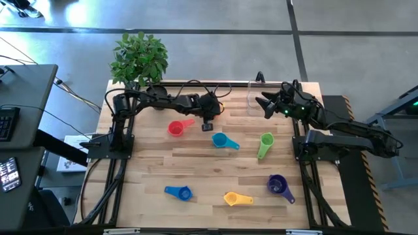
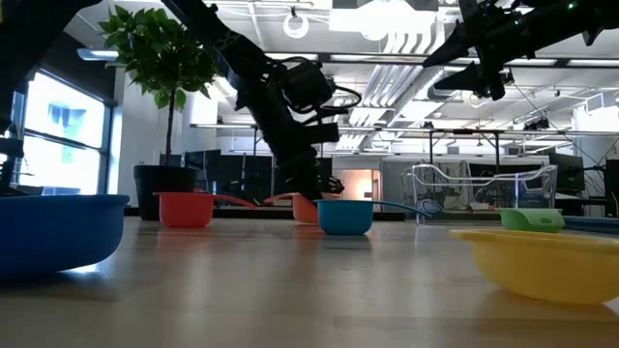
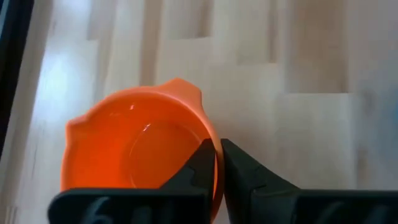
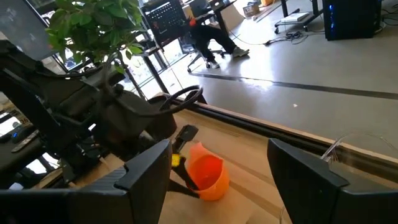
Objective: Nest measuring cups in basket
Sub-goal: Stack the orange measuring cup on top of the purple measuring cup
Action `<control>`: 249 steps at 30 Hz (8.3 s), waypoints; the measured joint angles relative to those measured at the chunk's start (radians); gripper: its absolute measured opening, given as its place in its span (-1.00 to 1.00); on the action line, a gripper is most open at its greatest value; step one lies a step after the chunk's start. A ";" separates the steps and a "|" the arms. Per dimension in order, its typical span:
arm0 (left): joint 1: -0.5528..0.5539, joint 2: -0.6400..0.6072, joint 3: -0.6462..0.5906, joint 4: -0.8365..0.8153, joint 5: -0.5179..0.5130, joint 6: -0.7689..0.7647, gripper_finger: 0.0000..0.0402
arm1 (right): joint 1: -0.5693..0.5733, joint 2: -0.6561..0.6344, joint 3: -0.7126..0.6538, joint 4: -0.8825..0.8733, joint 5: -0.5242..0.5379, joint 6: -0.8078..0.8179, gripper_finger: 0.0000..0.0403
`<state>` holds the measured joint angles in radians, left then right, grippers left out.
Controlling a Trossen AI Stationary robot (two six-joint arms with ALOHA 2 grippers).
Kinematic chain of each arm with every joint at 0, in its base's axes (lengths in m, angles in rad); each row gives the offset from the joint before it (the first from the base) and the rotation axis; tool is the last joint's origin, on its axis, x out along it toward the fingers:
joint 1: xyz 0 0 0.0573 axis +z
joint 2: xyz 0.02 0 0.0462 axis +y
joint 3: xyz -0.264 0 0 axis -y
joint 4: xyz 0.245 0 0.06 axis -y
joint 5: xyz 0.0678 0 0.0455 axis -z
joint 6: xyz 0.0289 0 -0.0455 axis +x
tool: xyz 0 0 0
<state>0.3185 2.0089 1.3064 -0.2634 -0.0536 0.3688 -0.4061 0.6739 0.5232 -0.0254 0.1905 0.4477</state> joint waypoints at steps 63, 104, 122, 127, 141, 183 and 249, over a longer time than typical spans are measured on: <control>-0.596 -0.573 0.001 -0.056 -0.192 -0.802 -0.97 | 0.583 0.246 0.465 -0.076 0.357 0.132 0.27; -0.604 -0.073 0.000 -0.036 -0.116 -0.994 -0.97 | 0.587 0.278 0.554 -0.474 0.303 0.181 0.27; -0.575 -0.072 0.000 -0.063 -0.035 -0.986 -0.97 | 0.587 0.278 0.554 -0.474 0.270 0.184 0.27; -0.563 -0.072 0.000 -0.085 -0.034 -0.986 -0.97 | 0.587 0.278 0.553 -0.474 0.270 0.184 0.27; -0.555 -0.072 0.000 -0.091 -0.032 -0.953 -0.69 | 0.587 0.278 0.553 -0.474 0.270 0.184 0.27; -0.488 -0.570 0.001 -0.406 0.137 -0.915 -0.85 | 0.872 0.715 0.552 -0.533 0.202 1.246 0.27; -0.503 -0.687 0.000 -0.668 0.041 -0.895 -0.85 | 0.764 1.181 0.553 -0.224 0.205 1.569 0.27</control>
<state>-0.1844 1.3220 1.3064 -0.9318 -0.0124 -0.5266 0.3576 1.8553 1.0760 -0.2492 0.3955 2.0171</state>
